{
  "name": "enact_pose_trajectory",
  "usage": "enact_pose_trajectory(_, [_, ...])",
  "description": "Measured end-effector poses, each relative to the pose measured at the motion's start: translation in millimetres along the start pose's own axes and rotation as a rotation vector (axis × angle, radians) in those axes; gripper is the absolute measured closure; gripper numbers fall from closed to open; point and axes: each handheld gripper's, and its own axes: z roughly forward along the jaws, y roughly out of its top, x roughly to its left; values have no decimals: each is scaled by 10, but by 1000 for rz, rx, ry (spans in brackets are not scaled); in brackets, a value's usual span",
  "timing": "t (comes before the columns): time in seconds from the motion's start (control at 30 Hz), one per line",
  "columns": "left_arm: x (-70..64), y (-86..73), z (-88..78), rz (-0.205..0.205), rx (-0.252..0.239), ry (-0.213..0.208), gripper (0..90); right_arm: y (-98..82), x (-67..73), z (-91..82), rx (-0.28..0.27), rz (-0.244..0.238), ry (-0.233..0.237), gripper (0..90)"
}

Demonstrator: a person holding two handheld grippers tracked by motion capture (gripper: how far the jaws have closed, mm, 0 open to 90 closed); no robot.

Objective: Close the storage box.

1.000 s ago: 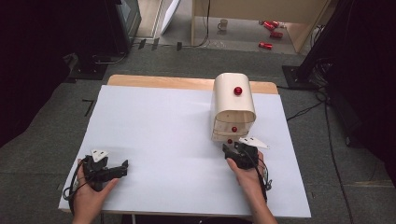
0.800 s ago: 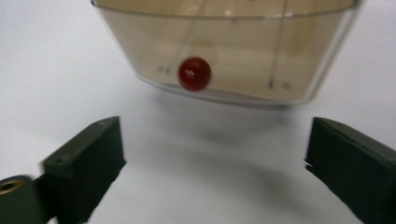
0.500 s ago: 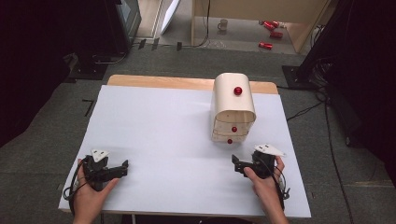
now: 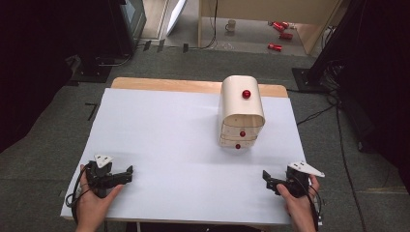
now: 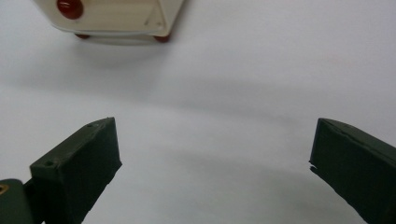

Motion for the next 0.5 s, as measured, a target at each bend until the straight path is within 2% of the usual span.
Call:
enact_pose_trajectory(0.03, [0, 0, 0, 0, 0, 0, 0, 0, 0, 0, 0, 0, 0, 13])
enact_pose_trajectory(0.07, [-1, 0, 0, 1, 0, 1, 0, -40, -71, -36, 3, 8, -8, 13])
enact_pose_trajectory(0.1, [-1, 0, 0, 1, 0, 1, 0, -40, -71, -36, 3, 8, -8, 13])
enact_pose_trajectory(0.2, [-3, 0, 1, 1, 1, 1, 0, -128, -194, -94, 14, 13, -22, 13])
enact_pose_trajectory(0.3, [-2, 0, 1, 0, 0, 1, 0, -183, -245, -122, 23, 8, -27, 13])
enact_pose_trajectory(0.37, [-4, 1, 2, 3, 1, 3, 0, -262, -326, -150, 38, 2, -41, 13])
enact_pose_trajectory(0.5, [-4, 1, 2, 3, 2, 3, 0, -298, -384, -161, 42, 6, -56, 13])
